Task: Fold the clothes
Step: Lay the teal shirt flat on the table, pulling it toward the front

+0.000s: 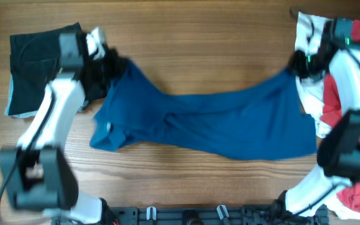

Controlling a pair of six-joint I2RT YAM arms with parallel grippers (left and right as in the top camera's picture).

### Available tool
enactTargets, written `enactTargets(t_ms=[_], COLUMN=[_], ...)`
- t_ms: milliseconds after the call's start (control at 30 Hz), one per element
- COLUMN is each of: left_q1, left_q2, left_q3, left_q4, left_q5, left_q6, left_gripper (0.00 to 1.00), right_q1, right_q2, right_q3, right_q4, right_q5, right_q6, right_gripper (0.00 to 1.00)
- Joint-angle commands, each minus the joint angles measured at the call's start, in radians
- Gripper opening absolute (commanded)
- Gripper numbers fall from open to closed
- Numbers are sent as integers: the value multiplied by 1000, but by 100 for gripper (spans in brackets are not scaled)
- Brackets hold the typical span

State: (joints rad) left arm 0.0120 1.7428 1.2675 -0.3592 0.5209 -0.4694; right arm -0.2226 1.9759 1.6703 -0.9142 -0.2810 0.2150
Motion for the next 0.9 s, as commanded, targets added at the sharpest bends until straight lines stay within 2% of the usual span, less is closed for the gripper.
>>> enactTargets(t_ms=[0,167,233,300,367,467,533,633,700,867], left_q1=[1,53,78,111,118,98,62,-8,-57,-132], left_q2=[167,303,306,299,297,307,324,356,381,381], left_q3=[455,1082,1220,1323,1338,1334,1320,1265,1204,842], left_q4=[45,24,1,-131,-304,-670,-946,-1219,-1326,-1326], left_q5=[85,82,82,101,168,199,172,51,-76,-179], left_q6=[-105,-183,-175,-159,-105,53,195,353,401,403], left_gripper=[4,4,4,4,4,4,4,4,4,4], right_q1=[10,8,6,6,6,7,8,7,7,7], right_q2=[29,23,21,16,24,46,66,97,113,115], right_q3=[476,1000,1096,1117,1099,1029,948,789,643,276], right_q4=[-2,-45,-73,-112,-173,-308,-402,-500,-541,-532], right_q5=[-106,84,143,169,179,181,211,276,312,314], right_q6=[58,47,47,23,17,-40,-69,-85,-85,-80], right_gripper=[4,4,4,4,4,4,4,4,4,4])
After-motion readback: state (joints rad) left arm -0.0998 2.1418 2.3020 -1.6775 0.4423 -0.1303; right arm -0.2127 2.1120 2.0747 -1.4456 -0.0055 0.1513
